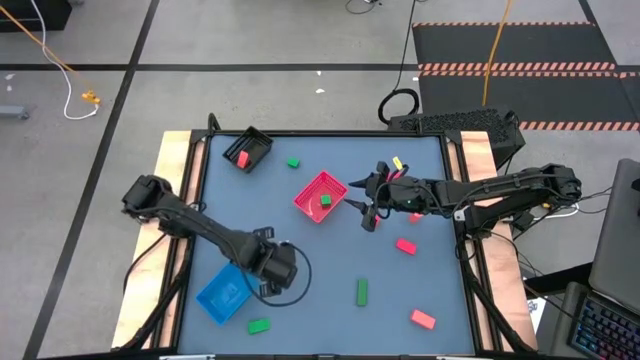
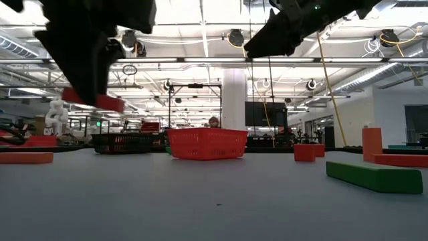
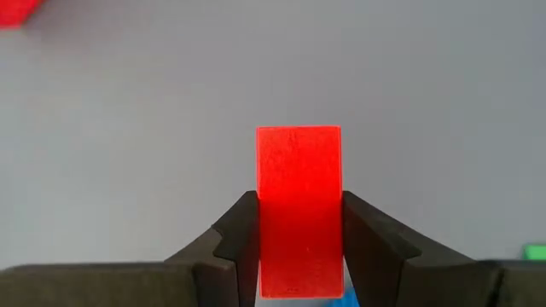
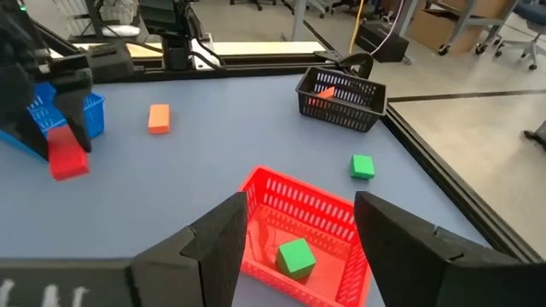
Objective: Sort & place blocks by color
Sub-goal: Put the red block into the blue bin, then put the orange block into the black bin
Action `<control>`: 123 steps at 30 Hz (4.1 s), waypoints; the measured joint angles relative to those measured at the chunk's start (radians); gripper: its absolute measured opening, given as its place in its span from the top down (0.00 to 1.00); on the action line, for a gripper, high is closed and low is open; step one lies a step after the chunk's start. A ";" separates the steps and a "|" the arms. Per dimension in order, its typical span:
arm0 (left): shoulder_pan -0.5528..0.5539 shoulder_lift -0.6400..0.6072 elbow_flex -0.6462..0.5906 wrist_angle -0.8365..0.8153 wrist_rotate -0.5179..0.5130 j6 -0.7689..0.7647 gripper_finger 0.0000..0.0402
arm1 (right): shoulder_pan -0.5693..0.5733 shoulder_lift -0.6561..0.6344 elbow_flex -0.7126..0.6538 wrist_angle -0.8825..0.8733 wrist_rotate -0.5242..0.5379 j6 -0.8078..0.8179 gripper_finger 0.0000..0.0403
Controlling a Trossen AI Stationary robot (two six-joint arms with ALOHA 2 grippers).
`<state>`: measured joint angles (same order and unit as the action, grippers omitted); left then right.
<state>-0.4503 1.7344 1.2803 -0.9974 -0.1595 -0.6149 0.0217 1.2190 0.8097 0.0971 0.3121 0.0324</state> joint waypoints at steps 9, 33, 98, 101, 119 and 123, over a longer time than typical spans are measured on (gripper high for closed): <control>-0.110 -0.022 0.016 -0.085 -0.009 -0.235 0.68 | -0.015 0.000 0.000 0.109 0.003 -0.074 0.48; -0.494 -0.098 -0.030 -0.207 -0.054 -0.920 0.68 | -0.015 0.001 0.000 0.404 0.002 -0.148 0.48; 0.355 -0.098 -0.059 0.322 -0.164 0.467 0.55 | 0.143 -0.068 0.000 0.041 -0.078 0.036 0.48; 0.391 -0.118 -0.059 0.362 -0.152 0.517 0.55 | 0.139 -0.067 0.000 0.042 -0.078 -0.037 0.48; 0.648 -0.474 -0.432 1.186 0.237 0.698 0.56 | -0.013 -0.067 0.000 -0.026 0.071 -0.408 0.48; 0.747 -0.532 -0.432 1.309 0.340 0.663 0.56 | -0.046 -0.067 0.000 0.033 0.081 -0.445 0.48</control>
<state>0.2963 1.2025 0.8481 0.3113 0.1801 0.0482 -0.0240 1.1519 0.8093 0.1306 0.3927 -0.4124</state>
